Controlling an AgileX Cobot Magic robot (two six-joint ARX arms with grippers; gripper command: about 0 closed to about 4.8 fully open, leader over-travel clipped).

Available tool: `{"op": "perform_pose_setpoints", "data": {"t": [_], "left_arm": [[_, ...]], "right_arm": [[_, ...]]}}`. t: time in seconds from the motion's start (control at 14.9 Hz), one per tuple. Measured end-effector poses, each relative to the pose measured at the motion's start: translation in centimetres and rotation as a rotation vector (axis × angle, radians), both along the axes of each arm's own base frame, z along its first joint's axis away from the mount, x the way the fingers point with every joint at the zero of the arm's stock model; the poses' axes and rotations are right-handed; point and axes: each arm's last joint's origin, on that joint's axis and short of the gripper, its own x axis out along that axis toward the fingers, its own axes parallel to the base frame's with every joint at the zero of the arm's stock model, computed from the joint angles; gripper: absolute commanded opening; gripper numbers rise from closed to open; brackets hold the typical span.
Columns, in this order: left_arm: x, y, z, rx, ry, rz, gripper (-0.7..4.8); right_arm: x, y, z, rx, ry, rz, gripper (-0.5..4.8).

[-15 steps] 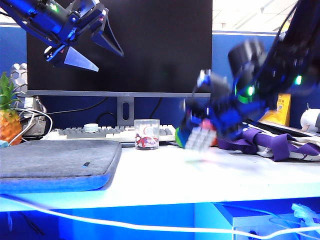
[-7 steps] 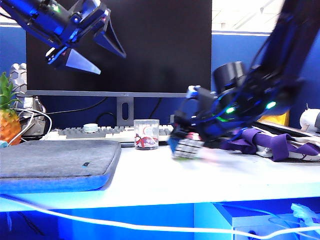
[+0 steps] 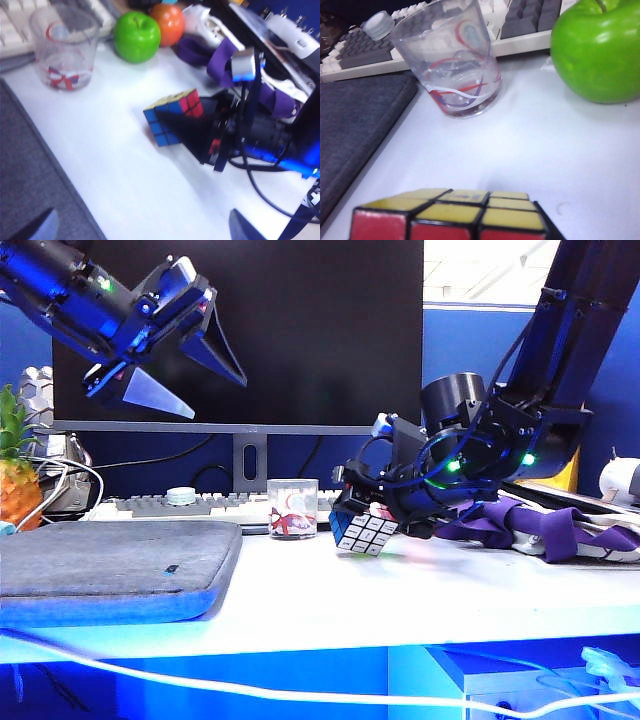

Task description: Rotate the Rubik's Cube so that its red face is facing towards you.

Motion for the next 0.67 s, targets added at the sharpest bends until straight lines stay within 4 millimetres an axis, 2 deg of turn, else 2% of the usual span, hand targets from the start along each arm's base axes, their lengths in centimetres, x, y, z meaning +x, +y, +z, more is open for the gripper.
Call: {"op": "perform_pose_setpoints", "data": {"t": [0.2,0.27,0.34,0.4,0.47,0.54,0.61,0.67], "left_arm": [[0.13,-0.04,0.24,-0.029,-0.01,0.01,4.79],[0.18,-0.06,0.37,-0.045,-0.013,0.018,4.79],[0.22,-0.08,0.47,-0.055,-0.016,0.021,4.79],[0.24,-0.09,0.52,-0.065,-0.017,0.017,4.79],[0.24,-0.12,0.54,-0.071,-0.016,0.014,4.79],[0.24,-0.14,0.56,-0.077,-0.013,0.014,4.79],[0.23,-0.14,0.56,-0.077,-0.012,0.013,4.79],[0.23,-0.15,0.56,-0.081,-0.01,0.011,4.79]], "right_arm": [[-0.17,0.03,0.44,0.023,0.019,0.026,0.0],[-0.36,0.12,0.61,0.016,0.032,0.033,0.41],[-0.36,0.11,0.61,0.018,0.034,0.038,1.09],[-0.36,0.09,0.61,0.021,0.035,0.046,1.17],[-0.36,0.09,0.63,0.022,0.035,0.047,1.55],[-0.36,0.09,0.64,0.023,0.033,0.047,3.81],[-0.37,0.09,0.65,0.024,0.031,0.047,4.79],[-0.47,0.07,0.4,0.024,0.05,0.048,4.79]]}}
